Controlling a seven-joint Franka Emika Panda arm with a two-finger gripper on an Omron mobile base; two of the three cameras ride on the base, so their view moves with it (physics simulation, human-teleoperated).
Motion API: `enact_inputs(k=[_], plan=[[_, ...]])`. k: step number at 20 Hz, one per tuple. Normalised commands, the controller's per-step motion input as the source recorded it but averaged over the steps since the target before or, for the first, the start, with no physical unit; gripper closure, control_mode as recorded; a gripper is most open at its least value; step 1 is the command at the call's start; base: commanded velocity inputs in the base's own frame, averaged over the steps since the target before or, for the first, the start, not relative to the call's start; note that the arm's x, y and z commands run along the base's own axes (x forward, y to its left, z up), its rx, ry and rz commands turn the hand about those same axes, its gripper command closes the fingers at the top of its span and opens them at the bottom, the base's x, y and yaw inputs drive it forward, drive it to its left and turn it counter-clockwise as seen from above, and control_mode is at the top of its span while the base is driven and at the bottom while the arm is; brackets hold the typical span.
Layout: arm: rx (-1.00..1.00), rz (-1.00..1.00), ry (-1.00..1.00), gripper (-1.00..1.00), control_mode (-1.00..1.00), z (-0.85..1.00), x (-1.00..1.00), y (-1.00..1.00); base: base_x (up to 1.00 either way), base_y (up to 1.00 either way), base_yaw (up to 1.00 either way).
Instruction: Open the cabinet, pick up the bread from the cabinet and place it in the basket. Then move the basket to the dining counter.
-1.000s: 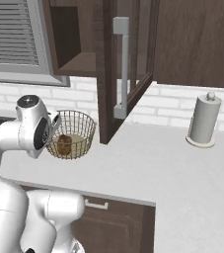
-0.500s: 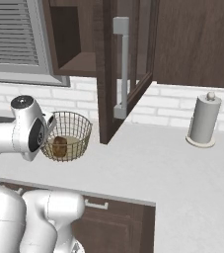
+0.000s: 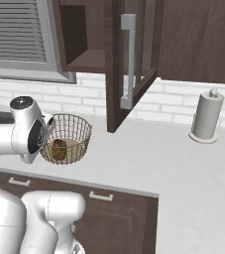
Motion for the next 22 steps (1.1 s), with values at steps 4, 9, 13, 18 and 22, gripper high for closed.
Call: enact_inputs(k=[4,9,13,18,22], plan=[[0.00,0.00,0.00,1.00,1.00,0.00,0.00,0.00,-1.00,0.39,0.36],[0.00,0.00,0.00,1.00,1.00,0.00,0.00,0.00,-0.56,0.55,0.85],[0.00,0.00,0.00,1.00,1.00,0.00,0.00,0.00,-0.33,0.21,1.00],[0.00,0.00,0.00,1.00,1.00,0.00,0.00,0.00,-0.23,0.01,1.00],[0.00,0.00,0.00,1.00,1.00,0.00,0.00,0.00,-0.22,0.00,1.00]])
